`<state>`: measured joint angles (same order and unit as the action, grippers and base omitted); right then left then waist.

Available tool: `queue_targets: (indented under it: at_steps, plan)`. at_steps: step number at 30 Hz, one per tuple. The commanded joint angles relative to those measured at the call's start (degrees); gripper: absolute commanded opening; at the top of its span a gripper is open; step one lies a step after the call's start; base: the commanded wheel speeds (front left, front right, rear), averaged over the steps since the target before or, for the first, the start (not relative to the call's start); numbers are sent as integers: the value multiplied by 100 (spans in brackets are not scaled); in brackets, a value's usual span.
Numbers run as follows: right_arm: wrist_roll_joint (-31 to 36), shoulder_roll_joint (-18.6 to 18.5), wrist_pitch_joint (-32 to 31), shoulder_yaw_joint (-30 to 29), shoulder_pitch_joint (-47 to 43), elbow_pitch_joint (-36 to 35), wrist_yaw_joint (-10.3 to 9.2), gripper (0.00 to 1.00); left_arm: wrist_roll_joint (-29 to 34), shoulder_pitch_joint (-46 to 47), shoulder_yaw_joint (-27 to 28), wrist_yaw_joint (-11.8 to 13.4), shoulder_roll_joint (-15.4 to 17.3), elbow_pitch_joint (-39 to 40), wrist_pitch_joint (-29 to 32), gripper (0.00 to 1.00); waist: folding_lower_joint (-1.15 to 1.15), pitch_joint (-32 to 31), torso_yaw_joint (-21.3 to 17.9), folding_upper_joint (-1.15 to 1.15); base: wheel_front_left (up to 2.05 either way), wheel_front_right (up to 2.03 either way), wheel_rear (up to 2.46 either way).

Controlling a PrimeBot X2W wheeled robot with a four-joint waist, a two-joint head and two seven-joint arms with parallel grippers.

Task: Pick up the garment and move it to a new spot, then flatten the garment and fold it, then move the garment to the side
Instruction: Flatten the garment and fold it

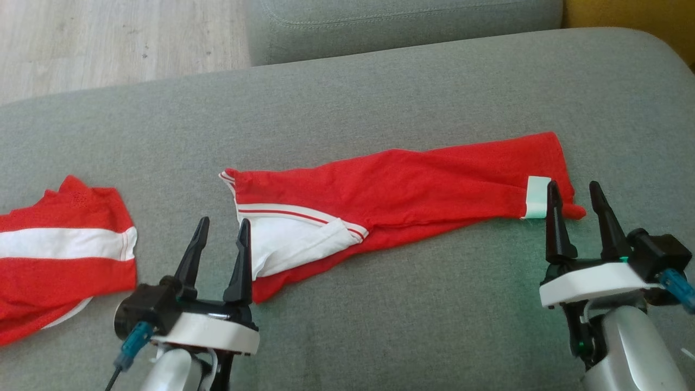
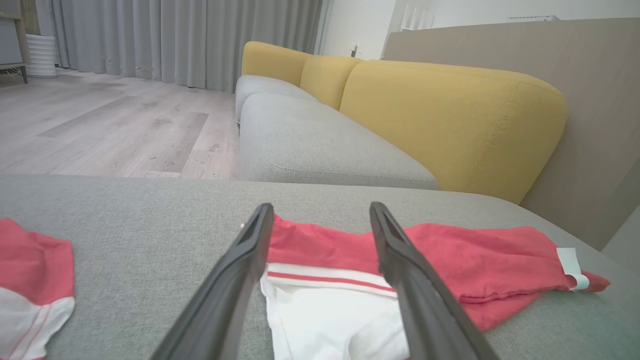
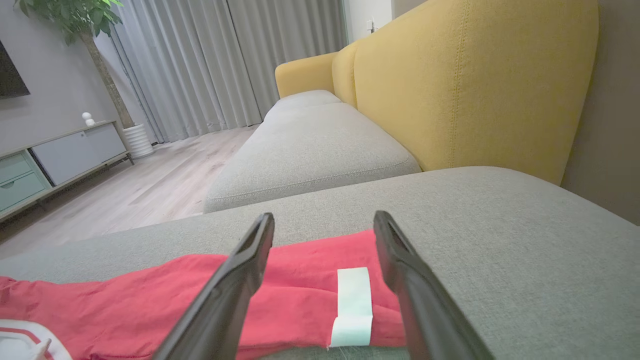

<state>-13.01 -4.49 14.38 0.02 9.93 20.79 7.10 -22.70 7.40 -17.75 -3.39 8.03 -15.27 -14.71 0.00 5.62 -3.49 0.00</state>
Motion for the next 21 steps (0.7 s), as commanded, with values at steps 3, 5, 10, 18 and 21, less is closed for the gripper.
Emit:
queue_targets:
  at_steps: [3,5,10,18,21]
  plan:
    - [93,-36,62,60,158,-119,39,100,182,216,367,-103,-82,117,-29,100,0,25,28,0,0,0,0]
    - [121,-83,62,15,203,-72,39,100,267,240,435,-165,-154,102,-29,100,0,66,59,0,0,0,0]
    - [302,-279,-40,-236,568,332,39,100,434,304,505,-279,-286,43,-29,100,0,283,174,0,0,0,0]
    - [657,-569,-725,-948,1527,1494,39,100,561,562,531,-373,-403,-15,-29,100,0,781,449,0,0,0,0]
    - [730,-711,-1064,-1057,1806,1958,39,100,576,666,496,-389,-438,-34,-29,100,0,948,552,0,0,0,0]
